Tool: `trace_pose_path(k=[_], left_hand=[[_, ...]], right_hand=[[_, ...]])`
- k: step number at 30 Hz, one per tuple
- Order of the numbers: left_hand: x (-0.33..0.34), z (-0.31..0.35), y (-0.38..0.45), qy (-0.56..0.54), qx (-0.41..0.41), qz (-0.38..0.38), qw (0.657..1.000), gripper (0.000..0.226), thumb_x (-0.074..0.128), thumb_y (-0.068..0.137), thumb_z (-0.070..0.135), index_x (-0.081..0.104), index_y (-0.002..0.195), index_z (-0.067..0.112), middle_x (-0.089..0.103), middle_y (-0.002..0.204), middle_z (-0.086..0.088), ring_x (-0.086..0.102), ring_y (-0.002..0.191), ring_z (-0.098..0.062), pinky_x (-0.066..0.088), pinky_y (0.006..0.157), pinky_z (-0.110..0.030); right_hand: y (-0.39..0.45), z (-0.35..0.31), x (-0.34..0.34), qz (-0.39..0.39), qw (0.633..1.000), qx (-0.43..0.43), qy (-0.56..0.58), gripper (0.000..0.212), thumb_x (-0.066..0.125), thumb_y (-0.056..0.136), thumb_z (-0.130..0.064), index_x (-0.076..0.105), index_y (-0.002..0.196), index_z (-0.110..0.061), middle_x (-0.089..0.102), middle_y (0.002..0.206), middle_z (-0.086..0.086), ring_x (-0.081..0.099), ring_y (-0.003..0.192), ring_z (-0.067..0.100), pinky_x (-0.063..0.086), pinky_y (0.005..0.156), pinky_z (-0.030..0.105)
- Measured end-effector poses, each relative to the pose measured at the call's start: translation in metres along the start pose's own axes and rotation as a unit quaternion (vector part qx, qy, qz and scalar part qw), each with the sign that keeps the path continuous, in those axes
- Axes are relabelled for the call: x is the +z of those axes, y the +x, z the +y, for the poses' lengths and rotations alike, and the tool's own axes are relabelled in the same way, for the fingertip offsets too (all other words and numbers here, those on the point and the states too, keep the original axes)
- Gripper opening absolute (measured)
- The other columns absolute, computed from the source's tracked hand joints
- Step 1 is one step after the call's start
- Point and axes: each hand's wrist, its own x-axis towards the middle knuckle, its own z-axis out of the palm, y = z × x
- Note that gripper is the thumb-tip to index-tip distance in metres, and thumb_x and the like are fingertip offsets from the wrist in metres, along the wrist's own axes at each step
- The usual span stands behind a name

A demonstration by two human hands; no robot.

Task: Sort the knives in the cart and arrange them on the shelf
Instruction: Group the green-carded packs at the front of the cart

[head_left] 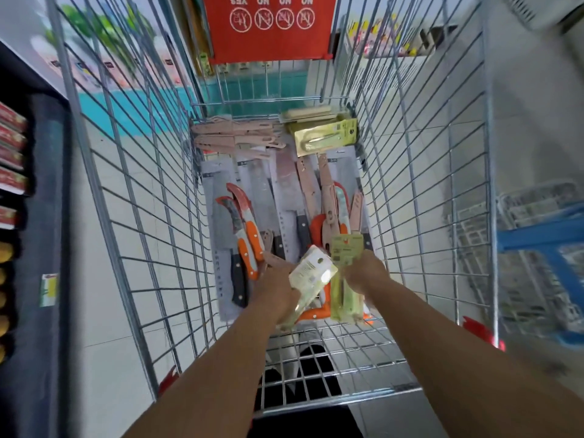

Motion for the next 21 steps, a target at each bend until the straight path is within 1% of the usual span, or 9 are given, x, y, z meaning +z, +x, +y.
trace_pose_path(k=[3,6,8,10,11,13,15,18,21], left_hand=[[-0.008,-0.006,-0.001,-0.045,-0.013,0.022,0.999,0.048,0.056,0.088,0.018,0.044,0.135,0.018,0.059,0.125,-0.006,0.058,0.108,-0.027,0.047,0.081,-0.032],[-0.017,-0.011,-0.003,-0.123,-0.032,0.054,0.99,0.048,0.058,0.087,0.013,0.046,0.134,0.018,0.062,0.122,-0.007,0.06,0.104,-0.029,0.049,0.079,-0.031],[-0.025,-0.01,-0.001,-0.182,-0.046,0.079,0.979,0.044,0.058,0.087,0.011,0.051,0.13,0.016,0.064,0.117,-0.01,0.062,0.101,-0.03,0.052,0.083,-0.036],[-0.033,-0.007,0.002,-0.216,-0.052,0.092,0.971,0.041,0.059,0.087,0.009,0.053,0.128,0.014,0.065,0.115,-0.011,0.062,0.099,-0.03,0.053,0.083,-0.037],[-0.037,-0.006,0.004,-0.227,-0.054,0.095,0.968,0.043,0.06,0.087,0.009,0.053,0.128,0.015,0.064,0.115,-0.011,0.061,0.099,-0.03,0.053,0.081,-0.035],[-0.043,-0.004,0.006,-0.239,-0.051,0.096,0.965,0.044,0.059,0.087,0.009,0.051,0.129,0.016,0.063,0.114,-0.01,0.061,0.098,-0.03,0.051,0.077,-0.032],[-0.048,-0.005,0.011,-0.24,-0.049,0.097,0.965,0.041,0.059,0.087,0.01,0.052,0.127,0.015,0.063,0.112,-0.009,0.061,0.096,-0.029,0.05,0.075,-0.031],[-0.056,-0.008,0.015,-0.287,-0.065,0.103,0.95,0.036,0.06,0.086,0.007,0.056,0.121,0.013,0.064,0.102,-0.004,0.061,0.089,-0.023,0.05,0.068,-0.028],[-0.06,-0.006,0.021,-0.356,-0.087,0.099,0.925,0.031,0.061,0.085,0.004,0.058,0.114,0.016,0.064,0.09,0.001,0.063,0.085,-0.022,0.053,0.064,-0.029]], right_hand=[[0.0,-0.004,-0.004,0.012,0.998,0.01,0.053,0.03,0.063,0.081,-0.01,0.061,0.11,-0.006,0.065,0.098,0.011,0.056,0.076,0.022,0.037,0.057,0.023],[-0.001,-0.009,-0.006,-0.003,0.996,-0.002,0.093,0.019,0.061,0.084,-0.008,0.064,0.103,-0.006,0.063,0.087,0.008,0.054,0.065,0.016,0.036,0.049,0.022],[-0.005,-0.015,-0.004,-0.03,0.991,-0.004,0.131,0.015,0.06,0.085,-0.003,0.066,0.099,-0.004,0.067,0.092,0.014,0.06,0.072,0.022,0.048,0.063,0.026],[-0.008,-0.022,0.004,-0.075,0.987,0.001,0.141,0.013,0.062,0.083,-0.002,0.066,0.095,-0.004,0.068,0.099,0.02,0.066,0.084,0.029,0.055,0.076,0.037],[-0.01,-0.026,0.007,-0.097,0.986,-0.002,0.137,0.008,0.061,0.083,-0.003,0.065,0.089,-0.007,0.068,0.093,0.018,0.065,0.078,0.028,0.056,0.07,0.036],[-0.013,-0.033,0.012,-0.134,0.981,-0.001,0.141,0.012,0.059,0.088,-0.004,0.059,0.078,-0.011,0.057,0.072,0.01,0.05,0.056,0.018,0.041,0.047,0.021],[-0.014,-0.039,0.016,-0.149,0.974,0.014,0.17,0.012,0.057,0.091,-0.006,0.057,0.08,-0.009,0.051,0.067,0.006,0.043,0.053,0.014,0.033,0.042,0.018],[-0.009,-0.044,0.022,-0.148,0.961,0.038,0.232,0.004,0.06,0.088,-0.005,0.059,0.084,-0.008,0.056,0.079,0.011,0.051,0.069,0.021,0.042,0.062,0.029],[-0.005,-0.051,0.027,-0.156,0.942,0.064,0.291,0.006,0.062,0.088,-0.006,0.063,0.094,-0.004,0.064,0.085,0.014,0.06,0.076,0.026,0.049,0.072,0.033]])
